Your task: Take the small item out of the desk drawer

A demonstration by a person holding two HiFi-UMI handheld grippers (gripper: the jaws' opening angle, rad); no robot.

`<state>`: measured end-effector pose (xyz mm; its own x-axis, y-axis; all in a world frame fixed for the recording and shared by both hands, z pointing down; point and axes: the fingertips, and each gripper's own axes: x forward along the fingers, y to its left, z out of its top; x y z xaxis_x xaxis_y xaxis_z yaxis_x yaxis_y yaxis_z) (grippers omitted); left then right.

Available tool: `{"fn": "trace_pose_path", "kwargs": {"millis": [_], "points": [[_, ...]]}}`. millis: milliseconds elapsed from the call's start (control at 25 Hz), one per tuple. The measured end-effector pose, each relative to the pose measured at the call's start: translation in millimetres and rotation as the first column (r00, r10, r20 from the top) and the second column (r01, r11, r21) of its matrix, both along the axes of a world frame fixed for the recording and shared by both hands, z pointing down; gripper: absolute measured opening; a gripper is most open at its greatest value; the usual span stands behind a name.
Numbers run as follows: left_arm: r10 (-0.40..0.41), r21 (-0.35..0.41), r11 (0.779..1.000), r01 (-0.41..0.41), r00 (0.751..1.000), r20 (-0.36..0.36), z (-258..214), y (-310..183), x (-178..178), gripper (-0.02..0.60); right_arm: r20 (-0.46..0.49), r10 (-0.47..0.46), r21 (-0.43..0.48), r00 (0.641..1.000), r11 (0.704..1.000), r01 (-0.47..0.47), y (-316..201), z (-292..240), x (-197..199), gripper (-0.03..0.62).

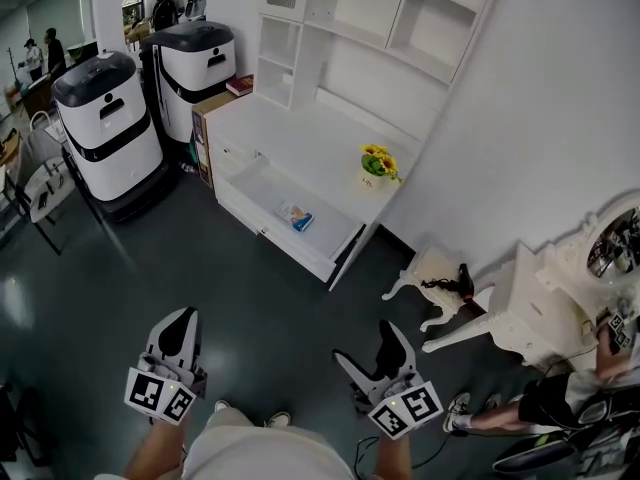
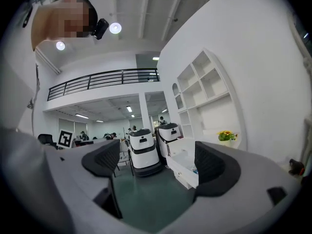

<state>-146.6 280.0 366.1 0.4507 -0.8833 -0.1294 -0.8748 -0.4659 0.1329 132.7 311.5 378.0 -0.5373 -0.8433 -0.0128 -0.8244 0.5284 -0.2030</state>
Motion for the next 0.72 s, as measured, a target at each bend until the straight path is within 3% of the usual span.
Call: {"fn": "trace_pose_path", "kwargs": {"millis": [200, 440, 720], "points": [[-0.017, -0.011, 1.000, 0.017, 1.000, 0.014, 3.7, -1.9, 2.3, 0.017, 0.006, 0.004, -0.016, 1.000, 1.000, -0.004, -7.5, 7.3, 8.4, 0.466], [-0.026, -0.036, 0.999, 0.027, 1.000, 0.004, 17.3, -20.8, 0.7, 0.016, -0.041, -0.077, -0.049, 0.996, 0.996, 0.075, -20.8, 21.7, -12.9, 0.466], [-0.003, -0.102, 0.995, 0.000, 0.999, -0.032, 48.8, -92.9, 0.3, 0.016, -0.062, -0.069, -0.099, 0.996, 0.993, 0.063, -87.5, 37.2, -23.3, 0.466]]}}
